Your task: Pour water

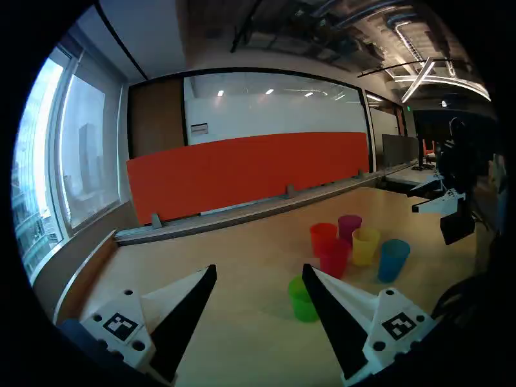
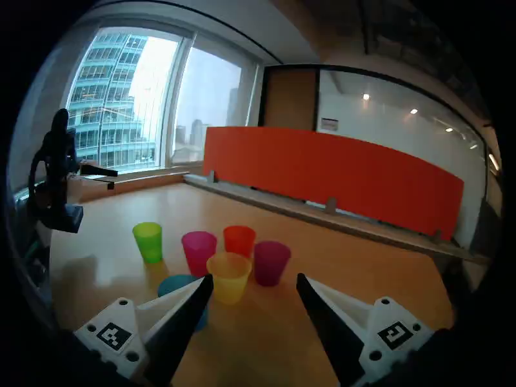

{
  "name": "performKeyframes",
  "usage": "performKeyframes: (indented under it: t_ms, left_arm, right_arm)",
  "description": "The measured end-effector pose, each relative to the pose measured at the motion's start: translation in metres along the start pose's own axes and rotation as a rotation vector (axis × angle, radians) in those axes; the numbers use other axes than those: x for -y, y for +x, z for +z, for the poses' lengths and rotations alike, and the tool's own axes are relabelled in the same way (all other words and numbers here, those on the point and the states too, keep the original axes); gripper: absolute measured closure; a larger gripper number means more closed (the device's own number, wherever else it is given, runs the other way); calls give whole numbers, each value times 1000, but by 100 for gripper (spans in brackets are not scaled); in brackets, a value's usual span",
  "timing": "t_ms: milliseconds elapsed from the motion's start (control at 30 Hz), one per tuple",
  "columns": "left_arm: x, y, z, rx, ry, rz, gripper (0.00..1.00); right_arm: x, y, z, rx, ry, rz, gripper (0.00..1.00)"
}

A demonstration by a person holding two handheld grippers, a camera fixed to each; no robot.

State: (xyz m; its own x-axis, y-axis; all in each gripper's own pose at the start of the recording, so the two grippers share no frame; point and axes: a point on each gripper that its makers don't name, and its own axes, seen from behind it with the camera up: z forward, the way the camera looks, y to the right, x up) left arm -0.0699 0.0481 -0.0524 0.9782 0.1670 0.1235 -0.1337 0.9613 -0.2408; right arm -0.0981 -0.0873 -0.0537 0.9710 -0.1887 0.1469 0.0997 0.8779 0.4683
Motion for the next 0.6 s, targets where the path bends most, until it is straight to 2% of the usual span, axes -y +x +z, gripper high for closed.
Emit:
performKeyframes:
  t_ms: [200, 400, 600]
  left_arm:
    - [9, 7, -1, -44, 62, -27, 1]
    - [10, 9, -2, -73, 104, -63, 1]
    - [17, 14, -5, -104, 163, -80, 1]
  right_arm:
    - [-18, 10, -1, -59, -112, 21, 0]
    - [-35, 25, -4, -126, -225, 50, 0]
    - [-57, 36, -12, -192, -349, 95, 0]
